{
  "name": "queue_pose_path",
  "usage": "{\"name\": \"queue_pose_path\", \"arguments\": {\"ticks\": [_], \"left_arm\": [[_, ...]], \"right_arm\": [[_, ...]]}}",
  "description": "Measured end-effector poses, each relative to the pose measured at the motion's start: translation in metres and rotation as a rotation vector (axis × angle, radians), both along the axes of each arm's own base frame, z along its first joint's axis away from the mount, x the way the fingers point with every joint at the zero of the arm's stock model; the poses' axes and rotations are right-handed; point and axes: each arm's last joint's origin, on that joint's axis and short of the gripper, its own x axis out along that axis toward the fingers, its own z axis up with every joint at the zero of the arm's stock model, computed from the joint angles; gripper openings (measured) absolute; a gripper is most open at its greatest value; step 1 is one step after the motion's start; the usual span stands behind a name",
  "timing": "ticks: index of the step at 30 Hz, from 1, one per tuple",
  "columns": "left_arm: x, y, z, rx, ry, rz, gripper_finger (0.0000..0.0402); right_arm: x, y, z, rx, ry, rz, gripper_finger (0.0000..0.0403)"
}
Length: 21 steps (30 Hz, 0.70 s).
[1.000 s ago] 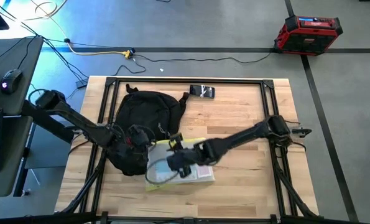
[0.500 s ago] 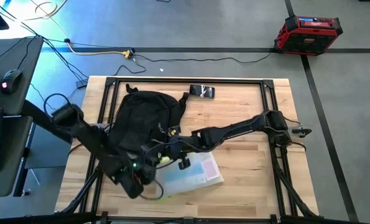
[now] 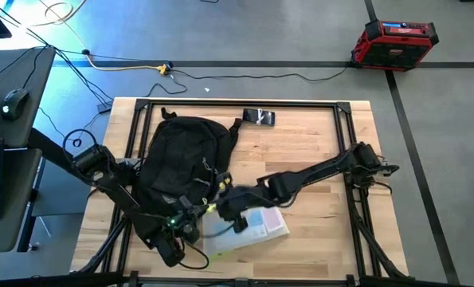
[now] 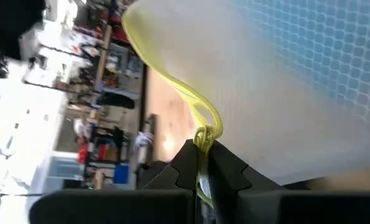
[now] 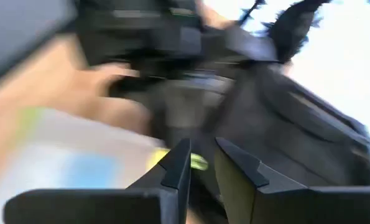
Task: Unpack backpack
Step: Close the transparent zip bag
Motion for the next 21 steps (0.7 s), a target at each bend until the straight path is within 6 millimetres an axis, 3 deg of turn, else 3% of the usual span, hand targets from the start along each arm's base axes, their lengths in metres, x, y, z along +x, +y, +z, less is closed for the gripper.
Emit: {"name": "queue_pose_path", "arguments": {"ticks": [5, 10, 16, 21], "left_arm": [[-0.002, -0.012, 0.004, 0.065, 0.024, -0.084, 0.0000], [-0.003, -0.015, 0.005, 0.094, 0.012, -0.090, 0.0000], [0.003, -0.010, 0.004, -0.014, -0.021, -0.050, 0.0000], [0.008, -0.004, 0.001, -0.094, 0.004, -0.030, 0.0000]], "right_arm": [[0.017, -0.001, -0.028, 0.103, 0.030, 0.042, 0.0053], [0.028, -0.006, -0.039, 0.173, 0.008, -0.009, 0.0053], [0.025, -0.008, -0.046, 0.278, 0.094, -0.113, 0.0053], [0.019, -0.009, -0.055, 0.260, 0.205, -0.146, 0.0058]]}}
